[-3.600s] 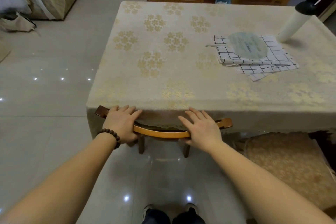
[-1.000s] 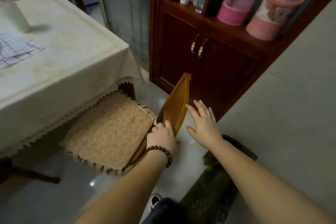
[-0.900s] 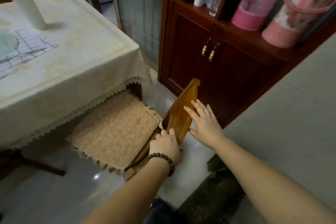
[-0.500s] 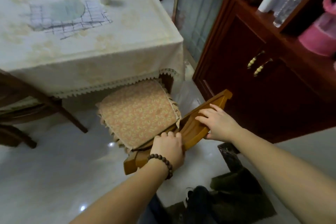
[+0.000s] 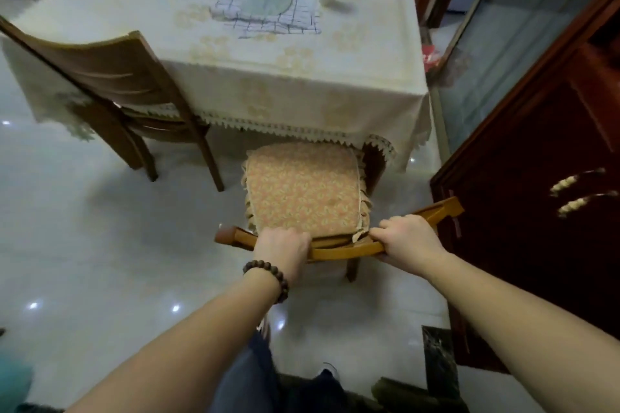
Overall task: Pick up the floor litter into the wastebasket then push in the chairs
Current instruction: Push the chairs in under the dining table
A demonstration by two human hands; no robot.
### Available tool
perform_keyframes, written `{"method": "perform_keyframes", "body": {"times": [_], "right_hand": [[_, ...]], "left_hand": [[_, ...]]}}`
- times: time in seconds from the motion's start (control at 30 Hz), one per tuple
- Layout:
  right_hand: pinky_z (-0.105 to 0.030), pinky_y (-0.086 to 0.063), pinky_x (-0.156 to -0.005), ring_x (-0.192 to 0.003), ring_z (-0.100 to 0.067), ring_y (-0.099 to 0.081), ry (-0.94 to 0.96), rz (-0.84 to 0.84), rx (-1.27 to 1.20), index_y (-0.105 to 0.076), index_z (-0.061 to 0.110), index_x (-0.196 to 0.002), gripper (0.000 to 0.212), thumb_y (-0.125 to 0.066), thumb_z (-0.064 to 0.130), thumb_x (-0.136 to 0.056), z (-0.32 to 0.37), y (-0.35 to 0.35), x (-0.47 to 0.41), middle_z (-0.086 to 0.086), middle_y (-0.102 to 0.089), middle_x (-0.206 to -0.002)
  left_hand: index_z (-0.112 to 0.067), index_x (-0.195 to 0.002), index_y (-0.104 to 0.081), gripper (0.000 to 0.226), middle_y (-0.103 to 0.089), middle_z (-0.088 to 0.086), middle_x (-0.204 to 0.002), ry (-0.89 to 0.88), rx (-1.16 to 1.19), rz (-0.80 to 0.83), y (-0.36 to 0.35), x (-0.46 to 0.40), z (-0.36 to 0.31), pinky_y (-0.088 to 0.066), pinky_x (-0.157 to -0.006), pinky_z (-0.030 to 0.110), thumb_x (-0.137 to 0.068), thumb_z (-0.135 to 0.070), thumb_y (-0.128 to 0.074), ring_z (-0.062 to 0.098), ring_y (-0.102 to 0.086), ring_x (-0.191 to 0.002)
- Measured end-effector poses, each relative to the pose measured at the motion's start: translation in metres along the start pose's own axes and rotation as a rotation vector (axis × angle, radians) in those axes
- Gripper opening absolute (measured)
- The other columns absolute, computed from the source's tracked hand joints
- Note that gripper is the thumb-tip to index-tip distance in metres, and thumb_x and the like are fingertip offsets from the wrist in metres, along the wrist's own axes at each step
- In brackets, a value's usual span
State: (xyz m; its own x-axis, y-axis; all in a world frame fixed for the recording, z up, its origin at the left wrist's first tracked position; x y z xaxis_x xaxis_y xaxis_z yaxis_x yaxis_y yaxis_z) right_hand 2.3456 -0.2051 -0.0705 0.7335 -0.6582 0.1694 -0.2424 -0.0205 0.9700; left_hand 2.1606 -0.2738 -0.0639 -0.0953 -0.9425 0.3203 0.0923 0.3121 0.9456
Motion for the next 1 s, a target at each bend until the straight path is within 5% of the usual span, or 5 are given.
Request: {"method": "perform_keyframes", "body": {"times": [0.13, 0.6, 1.0], "right_hand": [[-0.024, -0.040, -0.042, -0.048, -0.019, -0.059, -0.009, -0.062, 0.002, -0.065, 0.027, -0.065, 0.024, -0.082, 0.041, -0.054, 0.001, 0.003, -0.002, 0.007, -0.059, -0.054], [-0.024, -0.037, -0.045, -0.049, -0.022, -0.060, -0.095, -0.179, -0.095, -0.057, 0.021, -0.057, 0.034, -0.083, 0.039, -0.048, 0.051, 0.023, -0.061, 0.004, -0.060, -0.053], [-0.024, -0.037, -0.043, -0.043, -0.020, -0.055, -0.208, -0.219, -0.105, -0.054, 0.021, -0.053, 0.038, -0.087, 0.036, -0.040, 0.069, 0.051, -0.157, 0.005, -0.056, -0.049]], "left_hand": [[-0.022, -0.093, -0.063, 0.011, -0.066, 0.000, -0.085, 0.009, -0.066, 0.029, -0.004, -0.002, 0.003, -0.043, -0.061, 0.032, -0.091, -0.023, -0.053, 0.024, -0.063, -0.077], [-0.025, -0.101, -0.059, 0.012, -0.061, -0.004, -0.082, -0.056, -0.193, 0.083, 0.002, -0.026, 0.098, -0.054, -0.074, 0.034, -0.094, -0.025, -0.049, 0.018, -0.061, -0.077], [-0.023, -0.105, -0.058, 0.015, -0.063, 0.000, -0.089, -0.163, -0.256, 0.076, 0.027, -0.081, 0.195, -0.051, -0.070, 0.033, -0.095, -0.029, -0.049, 0.021, -0.062, -0.081]]}}
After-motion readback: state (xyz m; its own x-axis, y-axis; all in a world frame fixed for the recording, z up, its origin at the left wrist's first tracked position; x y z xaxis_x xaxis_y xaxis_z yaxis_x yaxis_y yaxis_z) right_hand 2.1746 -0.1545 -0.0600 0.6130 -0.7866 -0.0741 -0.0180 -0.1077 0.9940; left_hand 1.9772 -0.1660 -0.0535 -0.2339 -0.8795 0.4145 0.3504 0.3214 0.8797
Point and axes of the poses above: each hand's wrist, its own x-axis away from the middle knuckle, its own y-axis out of the back of the hand, z = x × y, the point moved 5 cm from there along -x, towards the middle knuckle
